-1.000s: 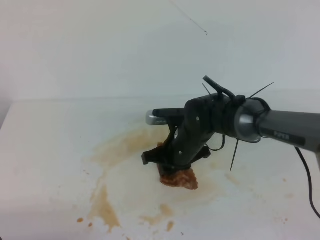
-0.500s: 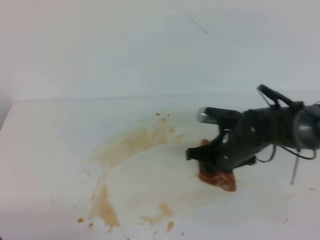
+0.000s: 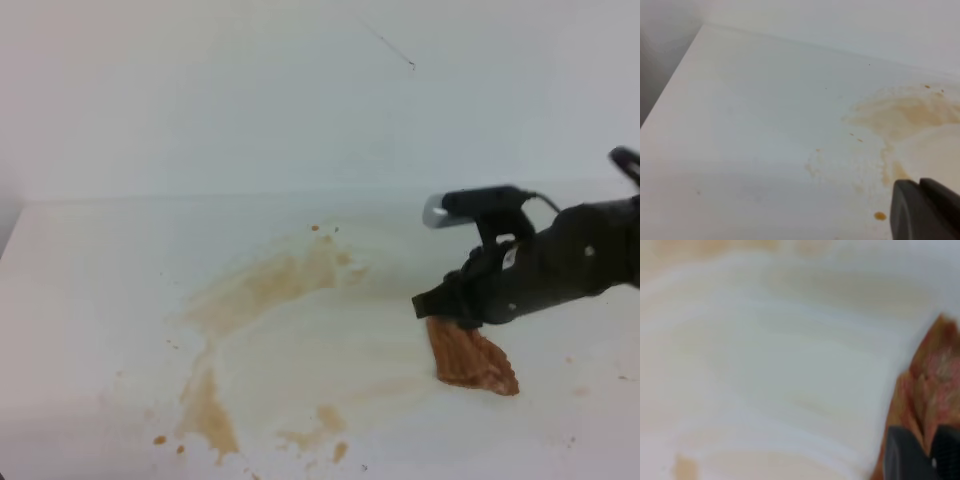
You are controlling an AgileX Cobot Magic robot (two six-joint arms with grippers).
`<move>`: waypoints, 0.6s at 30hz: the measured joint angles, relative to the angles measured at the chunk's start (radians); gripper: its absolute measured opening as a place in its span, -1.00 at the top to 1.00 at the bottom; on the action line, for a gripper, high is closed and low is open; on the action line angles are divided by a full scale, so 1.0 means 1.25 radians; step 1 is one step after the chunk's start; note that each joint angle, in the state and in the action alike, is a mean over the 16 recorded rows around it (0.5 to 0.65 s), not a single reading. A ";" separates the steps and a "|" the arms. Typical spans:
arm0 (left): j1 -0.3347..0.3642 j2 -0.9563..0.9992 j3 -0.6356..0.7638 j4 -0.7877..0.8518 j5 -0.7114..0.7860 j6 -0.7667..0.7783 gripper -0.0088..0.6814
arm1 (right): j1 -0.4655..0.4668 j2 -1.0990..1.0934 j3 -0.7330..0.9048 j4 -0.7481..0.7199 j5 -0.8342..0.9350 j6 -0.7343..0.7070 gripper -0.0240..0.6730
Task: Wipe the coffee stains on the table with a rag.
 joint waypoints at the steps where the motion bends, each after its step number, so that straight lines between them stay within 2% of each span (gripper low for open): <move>1: 0.000 0.000 0.000 0.000 0.000 0.000 0.97 | 0.000 -0.019 0.000 0.000 0.008 -0.014 0.53; 11: 0.000 0.000 0.000 0.000 0.000 0.000 0.97 | 0.000 -0.210 0.013 -0.001 0.110 -0.133 0.54; 18: 0.000 0.000 0.000 0.000 0.000 0.000 0.97 | 0.000 -0.352 0.089 -0.004 0.075 -0.153 0.54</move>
